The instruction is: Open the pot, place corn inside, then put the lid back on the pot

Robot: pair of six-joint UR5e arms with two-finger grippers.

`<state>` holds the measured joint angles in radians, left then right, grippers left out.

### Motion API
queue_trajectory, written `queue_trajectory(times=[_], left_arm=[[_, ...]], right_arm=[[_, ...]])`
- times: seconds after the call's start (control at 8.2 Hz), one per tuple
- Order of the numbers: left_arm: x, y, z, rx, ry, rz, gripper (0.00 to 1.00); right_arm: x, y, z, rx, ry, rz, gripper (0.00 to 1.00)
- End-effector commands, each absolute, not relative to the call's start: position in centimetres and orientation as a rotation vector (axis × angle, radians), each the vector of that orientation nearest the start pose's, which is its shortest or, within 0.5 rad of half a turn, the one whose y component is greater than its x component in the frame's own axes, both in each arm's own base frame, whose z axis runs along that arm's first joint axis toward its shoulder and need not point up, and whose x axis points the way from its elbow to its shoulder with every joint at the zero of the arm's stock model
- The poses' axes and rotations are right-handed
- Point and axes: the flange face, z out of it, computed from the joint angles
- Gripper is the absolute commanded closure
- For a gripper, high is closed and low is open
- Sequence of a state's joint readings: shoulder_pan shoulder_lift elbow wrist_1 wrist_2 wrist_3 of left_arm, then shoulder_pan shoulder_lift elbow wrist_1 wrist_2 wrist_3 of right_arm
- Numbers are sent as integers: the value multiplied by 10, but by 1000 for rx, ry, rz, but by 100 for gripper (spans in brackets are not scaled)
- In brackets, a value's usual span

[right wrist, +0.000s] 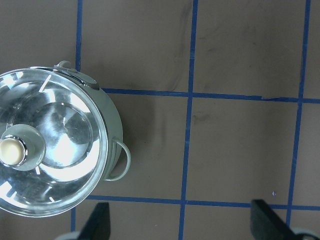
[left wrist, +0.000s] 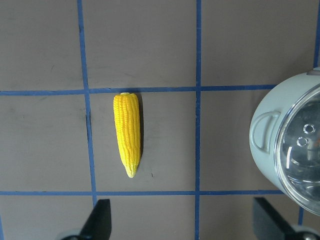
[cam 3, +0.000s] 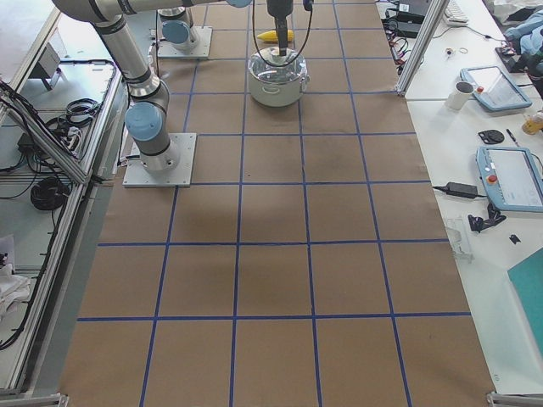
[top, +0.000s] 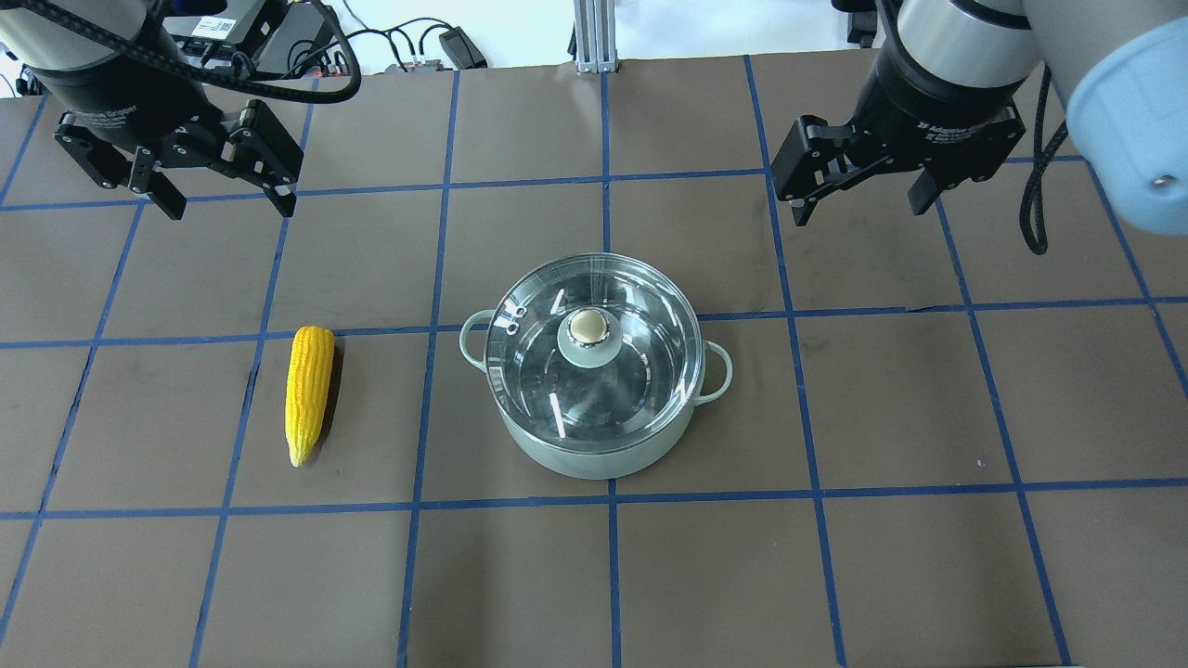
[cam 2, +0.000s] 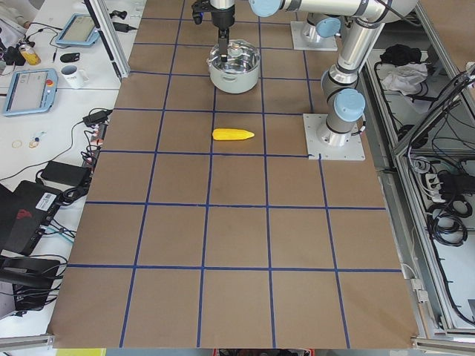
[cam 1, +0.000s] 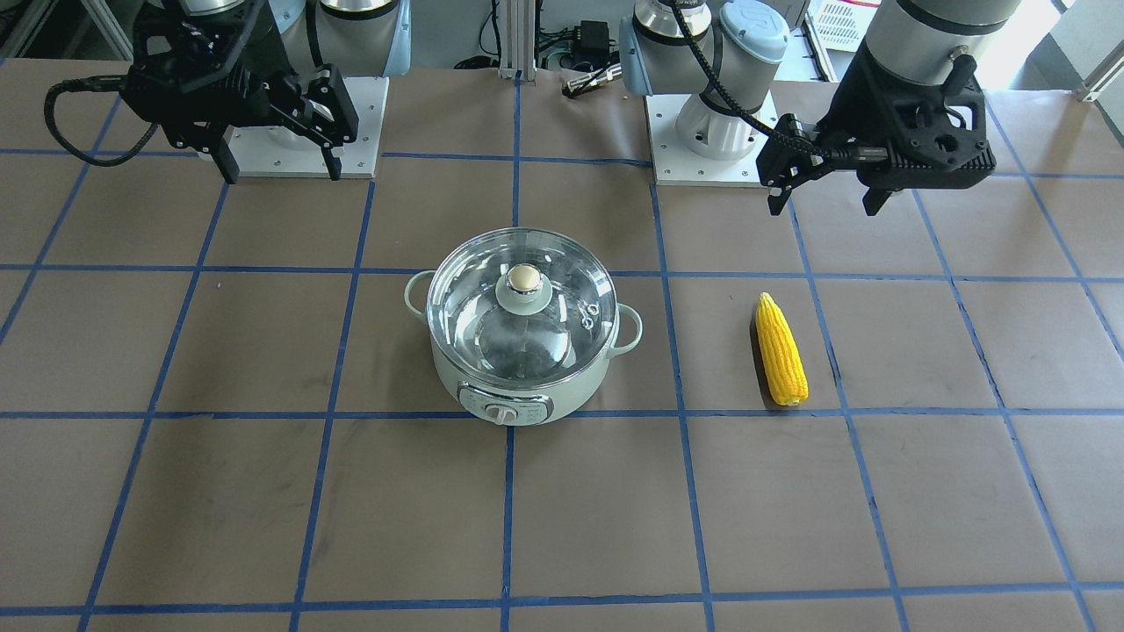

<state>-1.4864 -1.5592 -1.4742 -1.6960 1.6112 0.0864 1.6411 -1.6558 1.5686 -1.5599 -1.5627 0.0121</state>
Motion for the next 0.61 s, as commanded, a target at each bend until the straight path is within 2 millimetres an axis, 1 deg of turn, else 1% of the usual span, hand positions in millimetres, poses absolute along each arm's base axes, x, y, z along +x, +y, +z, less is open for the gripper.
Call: queue_trajectory(times=[0.0,0.12,0.24,0.37,0.49], left_arm=[[-88,-492,527,8,3102,36,0],[-84,-495,525,36,3099,45,0],[-77,-499,522,161,3090,52,0],[-66,-502,516,215,3088,74,0],[-32,-512,491,166,3091,145,0]], right_arm=[[168,-450,527,-87,3128,-107,0],[168,-450,526,-92,3126,-105,0],[168,-450,526,-92,3126,-105,0],[168,-450,526,-92,3126,-102,0],[168,-450,523,-89,3127,-95,0]])
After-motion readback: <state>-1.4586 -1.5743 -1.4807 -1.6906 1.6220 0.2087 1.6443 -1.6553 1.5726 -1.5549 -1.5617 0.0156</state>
